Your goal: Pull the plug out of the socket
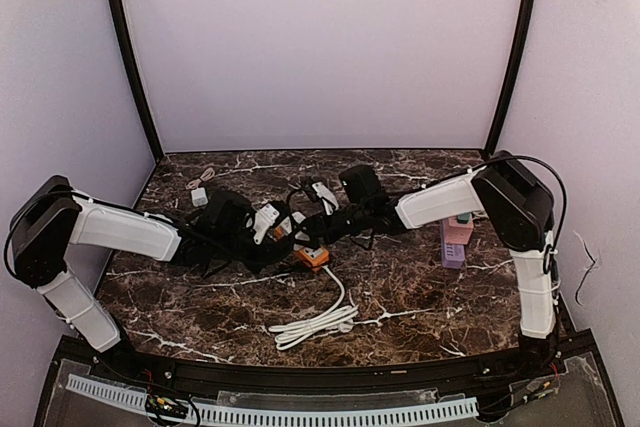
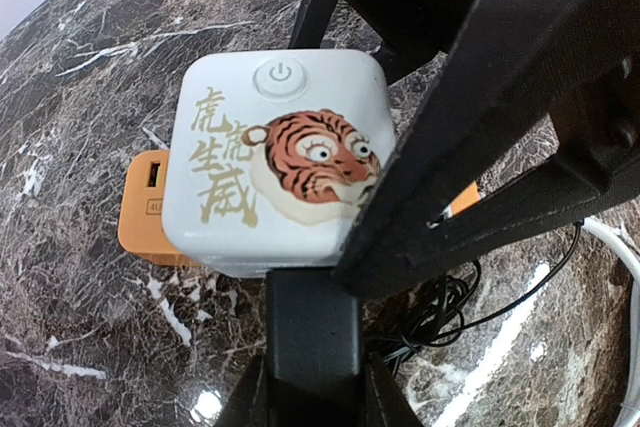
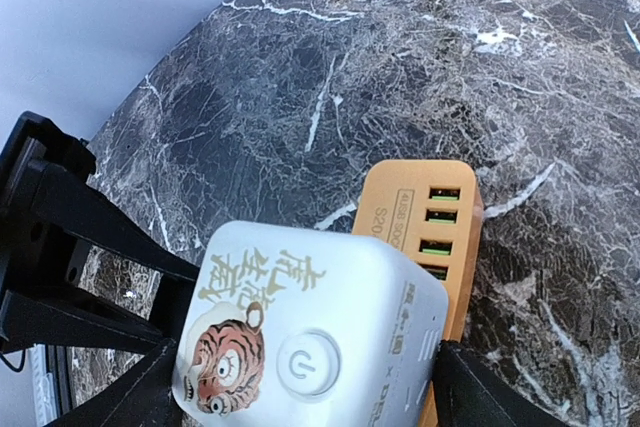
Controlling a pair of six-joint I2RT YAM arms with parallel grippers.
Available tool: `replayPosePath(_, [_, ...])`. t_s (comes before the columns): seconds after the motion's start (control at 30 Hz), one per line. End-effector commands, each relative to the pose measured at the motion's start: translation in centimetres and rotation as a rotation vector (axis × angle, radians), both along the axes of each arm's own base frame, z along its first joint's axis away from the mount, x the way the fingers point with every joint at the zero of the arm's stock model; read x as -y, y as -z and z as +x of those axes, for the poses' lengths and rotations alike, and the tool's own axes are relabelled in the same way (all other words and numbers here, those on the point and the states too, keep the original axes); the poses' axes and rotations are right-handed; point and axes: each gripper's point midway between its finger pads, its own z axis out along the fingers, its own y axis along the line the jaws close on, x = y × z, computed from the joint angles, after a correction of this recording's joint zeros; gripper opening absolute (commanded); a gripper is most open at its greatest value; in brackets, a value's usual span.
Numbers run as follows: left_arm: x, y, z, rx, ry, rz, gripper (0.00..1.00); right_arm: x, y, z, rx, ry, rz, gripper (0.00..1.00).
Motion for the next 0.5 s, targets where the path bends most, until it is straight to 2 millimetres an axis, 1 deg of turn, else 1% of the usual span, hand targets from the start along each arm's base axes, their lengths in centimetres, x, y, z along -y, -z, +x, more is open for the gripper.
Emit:
replayPosePath(0.0, [1.3, -0.3, -0.2, -0.015, 0.024, -0.069, 0.05, 1.5, 3.8, -2.2, -0.025, -0.011, -0.098, 0.85])
replayPosePath(0.17, [1.7, 0.1, -0.1, -0.033, 0.027, -0.079, 0.05, 1.6, 2.3, -2.1, 0.06, 0.003, -0.046, 0.85])
replayPosePath(0.33, [1.9, 0.4, -0.1, -0.042, 0.03, -0.076, 0.05, 1.5, 0.9, -1.2, 0.144, 0.037, -0.027, 0.85])
replayPosePath(0.47, [1.9, 0.4, -0.1, -0.047, 0.03, -0.079, 0.05, 1.3, 0.3, -0.8, 0.173, 0.062, -0.001, 0.85])
